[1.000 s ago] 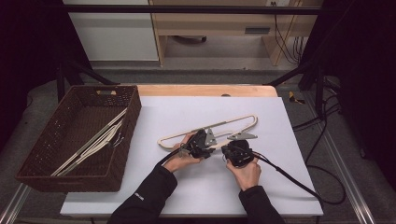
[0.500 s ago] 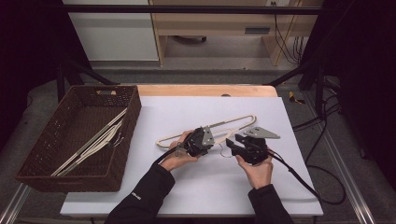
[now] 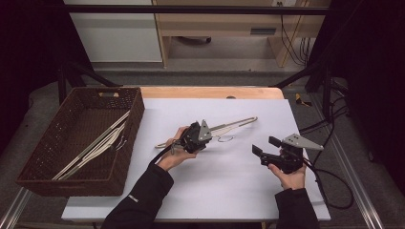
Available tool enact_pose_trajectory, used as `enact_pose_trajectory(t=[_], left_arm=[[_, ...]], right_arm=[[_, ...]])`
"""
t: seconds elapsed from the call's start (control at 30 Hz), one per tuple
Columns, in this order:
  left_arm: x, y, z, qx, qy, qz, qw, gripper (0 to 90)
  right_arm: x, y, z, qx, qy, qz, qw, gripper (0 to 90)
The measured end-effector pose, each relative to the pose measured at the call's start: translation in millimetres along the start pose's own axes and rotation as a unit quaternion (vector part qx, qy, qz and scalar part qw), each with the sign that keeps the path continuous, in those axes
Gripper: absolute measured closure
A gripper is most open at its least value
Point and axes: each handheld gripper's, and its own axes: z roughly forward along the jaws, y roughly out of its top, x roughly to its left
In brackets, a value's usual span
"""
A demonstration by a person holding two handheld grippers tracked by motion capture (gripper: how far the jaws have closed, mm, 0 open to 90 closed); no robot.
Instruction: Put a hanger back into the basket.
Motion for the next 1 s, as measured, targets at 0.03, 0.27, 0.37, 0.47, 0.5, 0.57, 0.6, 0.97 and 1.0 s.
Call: enact_pose_trajectory(t=[0.03,0.27,0.37,0.47,0.5,0.57,0.6,0.97,1.0], left_arm=[[3.3,0.6,-3.3,0.007,0.004,0.005,1.0,76.9],[19.2,-3.3,-18.0,0.007,0.025,-0.014,0.9996,81.0],[21.6,-4.8,-20.0,0.011,0.028,-0.016,0.9994,82.1],[25.5,-7.1,-25.3,0.012,0.03,-0.022,0.9992,83.8],[26.3,-7.6,-27.6,0.012,0.031,-0.022,0.9992,84.7],[29.1,-8.8,-33.2,0.007,0.027,-0.04,0.9988,85.7],[30.0,-9.7,-35.7,-0.003,0.023,-0.055,0.9982,85.7],[37.8,-13.9,-80.4,-0.035,0.025,-0.09,0.995,85.7],[37.0,-12.7,-90.0,-0.059,0.023,-0.115,0.9913,85.8]], right_arm=[[-2.3,-2.6,0.0,0.002,0.003,-0.002,1.0,18.0],[-6.9,-11.9,-0.3,0.005,0.002,-0.007,1.0,12.2],[-5.8,-12.3,-0.7,0.007,0.005,-0.009,0.9999,11.1],[-6.4,-12.8,-0.6,0.009,0.001,-0.009,0.9999,10.3],[-6.7,-12.9,-1.0,0.01,0.001,-0.008,0.9999,10.0],[-7.3,-13.1,-1.6,0.008,0.002,-0.008,0.9999,9.5],[-7.1,-13.1,-2.0,0.009,0.003,-0.006,0.9999,9.1],[-6.4,-13.0,-6.4,0.003,0.007,-0.009,0.9999,7.1],[-6.0,-13.0,-6.8,0.001,0.008,-0.009,0.9999,6.8]])
